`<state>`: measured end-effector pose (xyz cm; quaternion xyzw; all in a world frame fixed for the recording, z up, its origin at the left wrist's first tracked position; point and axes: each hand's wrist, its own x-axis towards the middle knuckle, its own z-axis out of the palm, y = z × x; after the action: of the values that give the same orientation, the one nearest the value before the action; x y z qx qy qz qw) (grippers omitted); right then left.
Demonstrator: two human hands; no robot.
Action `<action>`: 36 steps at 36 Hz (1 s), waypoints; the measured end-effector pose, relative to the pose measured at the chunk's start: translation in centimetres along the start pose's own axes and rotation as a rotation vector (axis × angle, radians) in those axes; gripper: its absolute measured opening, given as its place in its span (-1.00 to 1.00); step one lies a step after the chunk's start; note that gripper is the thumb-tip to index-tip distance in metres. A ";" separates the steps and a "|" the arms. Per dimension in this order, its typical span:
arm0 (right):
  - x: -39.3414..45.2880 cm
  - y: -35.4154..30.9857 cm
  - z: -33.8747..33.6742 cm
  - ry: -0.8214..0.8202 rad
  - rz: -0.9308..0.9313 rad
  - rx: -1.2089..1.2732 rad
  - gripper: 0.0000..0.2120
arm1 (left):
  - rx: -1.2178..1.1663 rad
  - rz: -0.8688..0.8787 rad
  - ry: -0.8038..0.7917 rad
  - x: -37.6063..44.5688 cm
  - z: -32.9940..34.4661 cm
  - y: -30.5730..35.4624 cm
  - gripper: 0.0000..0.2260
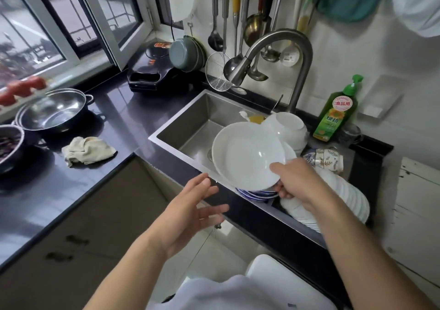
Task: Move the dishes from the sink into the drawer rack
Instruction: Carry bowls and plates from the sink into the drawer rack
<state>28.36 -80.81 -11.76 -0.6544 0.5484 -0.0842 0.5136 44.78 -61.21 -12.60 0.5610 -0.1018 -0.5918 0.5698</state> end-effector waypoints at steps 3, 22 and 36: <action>-1.7 1.0 5.5 -0.075 -0.008 -0.061 -0.72 | -0.128 -0.020 -0.010 -0.2 0.0 -2.1 -0.59; 8.2 5.6 -1.3 0.434 0.086 -0.267 -0.40 | -0.489 0.017 0.582 -2.2 -1.0 -6.8 -0.57; 12.7 4.7 -1.5 0.041 0.248 -0.454 -0.83 | -0.492 0.054 0.569 -2.1 -1.0 -7.2 -0.53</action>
<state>29.27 -91.27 -20.37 -0.6789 0.6396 0.0916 0.3488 40.94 -56.70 -17.24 0.5467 0.1911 -0.4038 0.7082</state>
